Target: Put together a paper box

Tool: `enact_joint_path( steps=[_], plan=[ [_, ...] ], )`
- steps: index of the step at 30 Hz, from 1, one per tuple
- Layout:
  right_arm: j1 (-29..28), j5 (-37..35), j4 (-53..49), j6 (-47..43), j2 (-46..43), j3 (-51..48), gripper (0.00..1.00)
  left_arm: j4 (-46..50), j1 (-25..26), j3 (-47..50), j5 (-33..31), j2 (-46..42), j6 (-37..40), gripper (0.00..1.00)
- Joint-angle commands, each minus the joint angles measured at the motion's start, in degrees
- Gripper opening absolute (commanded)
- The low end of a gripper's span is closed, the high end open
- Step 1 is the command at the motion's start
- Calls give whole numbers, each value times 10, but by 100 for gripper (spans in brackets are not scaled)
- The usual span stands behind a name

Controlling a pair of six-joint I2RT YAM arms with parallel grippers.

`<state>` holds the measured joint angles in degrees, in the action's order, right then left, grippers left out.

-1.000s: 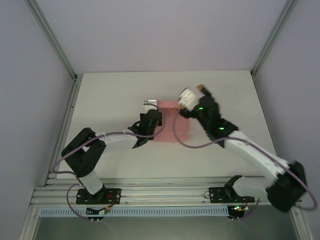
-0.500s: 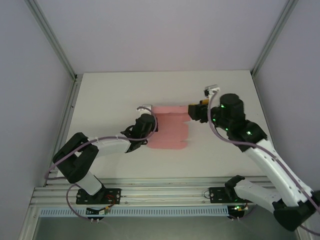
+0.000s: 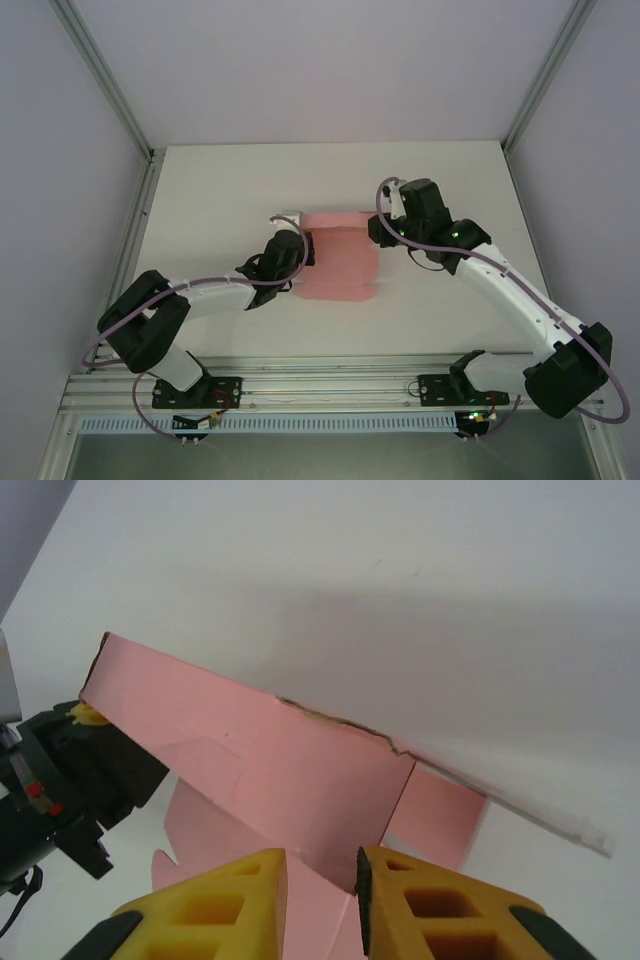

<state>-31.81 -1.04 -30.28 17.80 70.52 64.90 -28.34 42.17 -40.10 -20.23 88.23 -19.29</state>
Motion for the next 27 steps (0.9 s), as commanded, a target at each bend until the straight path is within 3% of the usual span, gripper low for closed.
enact_joint_path(
  steps=[1,8,13,18,21,24,27],
  plan=[
    [1,13,49,7,7,-11,25,-53,-3,11,42,-20,-9,0],
    [0,99,138,51,35,-42,25,-79,-3,18,57,-22,-36,0],
    [-2,183,323,121,27,-117,27,-88,-3,7,66,-12,-57,0],
    [-3,192,464,161,18,-174,30,-91,-3,-9,74,2,-83,0],
    [-3,156,440,152,-17,-181,34,-93,-4,-9,65,4,-97,0],
    [-3,85,326,105,-78,-174,43,-62,-7,-20,32,2,-112,0],
    [-3,-3,194,81,-149,-165,54,-56,-20,-27,38,0,-115,0]
  ],
)
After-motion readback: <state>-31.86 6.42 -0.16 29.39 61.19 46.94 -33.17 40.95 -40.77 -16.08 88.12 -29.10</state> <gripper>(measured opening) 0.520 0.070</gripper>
